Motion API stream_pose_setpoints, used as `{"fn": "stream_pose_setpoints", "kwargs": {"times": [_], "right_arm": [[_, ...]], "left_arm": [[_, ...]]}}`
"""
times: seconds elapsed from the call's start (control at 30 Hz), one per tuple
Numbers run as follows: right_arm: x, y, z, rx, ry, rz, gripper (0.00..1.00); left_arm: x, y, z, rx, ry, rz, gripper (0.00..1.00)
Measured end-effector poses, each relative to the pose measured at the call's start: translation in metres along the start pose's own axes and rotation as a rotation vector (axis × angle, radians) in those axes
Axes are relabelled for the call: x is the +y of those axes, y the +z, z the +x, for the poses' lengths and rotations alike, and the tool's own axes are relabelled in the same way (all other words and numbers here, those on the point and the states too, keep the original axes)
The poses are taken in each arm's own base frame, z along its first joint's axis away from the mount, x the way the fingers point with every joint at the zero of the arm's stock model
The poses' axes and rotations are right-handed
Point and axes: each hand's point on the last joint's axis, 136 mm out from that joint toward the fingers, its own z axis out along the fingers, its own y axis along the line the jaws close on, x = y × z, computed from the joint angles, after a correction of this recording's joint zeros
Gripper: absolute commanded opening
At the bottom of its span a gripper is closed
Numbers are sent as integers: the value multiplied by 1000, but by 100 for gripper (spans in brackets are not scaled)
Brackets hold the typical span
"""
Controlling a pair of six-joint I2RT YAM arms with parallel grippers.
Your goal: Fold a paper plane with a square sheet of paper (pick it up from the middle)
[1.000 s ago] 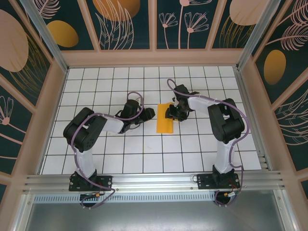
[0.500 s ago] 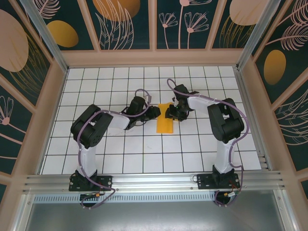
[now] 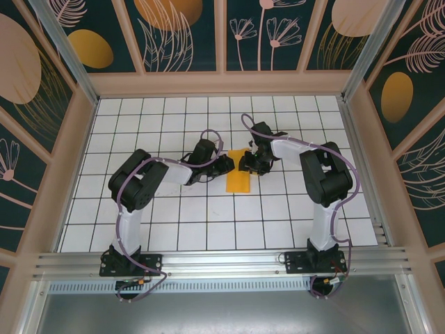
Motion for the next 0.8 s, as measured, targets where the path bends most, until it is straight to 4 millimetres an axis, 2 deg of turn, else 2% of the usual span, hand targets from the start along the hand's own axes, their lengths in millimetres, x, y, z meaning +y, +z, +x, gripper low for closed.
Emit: {"fn": "stream_pose_setpoints", "kwargs": {"times": [0.5,0.8], "right_arm": [[1,-1,0,-1,5,-3,45],[10,-14,-5,-50,48,-46,48]], "left_arm": [[8,6,-2,30,-32,-79,8],[10,6,-2,42,-18,-119,7]]}}
